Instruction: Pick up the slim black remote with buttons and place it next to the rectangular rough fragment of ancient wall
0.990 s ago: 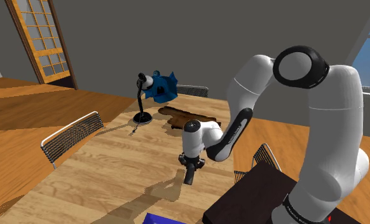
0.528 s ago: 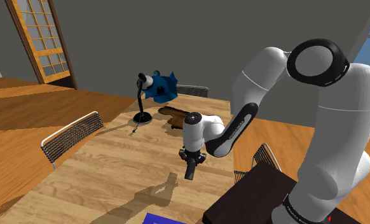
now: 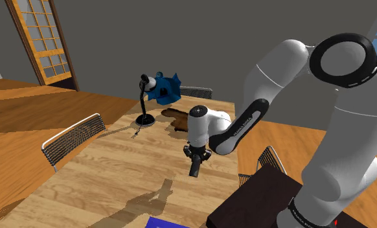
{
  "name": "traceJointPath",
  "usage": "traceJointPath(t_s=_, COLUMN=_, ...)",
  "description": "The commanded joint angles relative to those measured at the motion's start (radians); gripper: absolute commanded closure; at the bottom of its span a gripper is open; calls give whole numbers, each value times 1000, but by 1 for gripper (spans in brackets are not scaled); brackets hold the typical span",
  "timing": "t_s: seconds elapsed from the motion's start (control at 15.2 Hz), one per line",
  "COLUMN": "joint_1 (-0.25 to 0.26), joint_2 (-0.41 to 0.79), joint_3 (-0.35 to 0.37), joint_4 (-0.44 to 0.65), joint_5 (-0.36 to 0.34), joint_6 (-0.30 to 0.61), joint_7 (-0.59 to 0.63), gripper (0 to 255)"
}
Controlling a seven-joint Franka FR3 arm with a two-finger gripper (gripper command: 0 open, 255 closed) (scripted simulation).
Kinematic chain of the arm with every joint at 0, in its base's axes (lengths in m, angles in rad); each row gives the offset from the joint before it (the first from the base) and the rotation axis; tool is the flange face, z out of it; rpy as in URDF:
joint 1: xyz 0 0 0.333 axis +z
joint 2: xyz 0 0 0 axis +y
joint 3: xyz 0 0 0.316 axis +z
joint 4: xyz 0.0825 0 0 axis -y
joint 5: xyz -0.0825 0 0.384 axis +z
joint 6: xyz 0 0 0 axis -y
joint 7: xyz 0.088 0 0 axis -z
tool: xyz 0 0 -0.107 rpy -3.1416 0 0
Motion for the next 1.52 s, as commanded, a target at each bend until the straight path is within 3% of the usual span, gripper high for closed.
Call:
traceJointPath(t_s=0.0, joint_1=-28, joint_2=-3, joint_3=-14, joint_4=2, joint_5=3, joint_6=9, joint_7=-45, gripper=255)
traceJointPath(t_s=0.66, joint_1=-187, joint_2=48, joint_3=-116, joint_4=70, joint_5=-10, joint_6=56, joint_7=-295, gripper=255)
traceJointPath(t_s=1.45, joint_1=-101, joint_2=219, joint_3=-237, joint_4=124, joint_5=-234, joint_6=136, joint_7=-106, gripper=255)
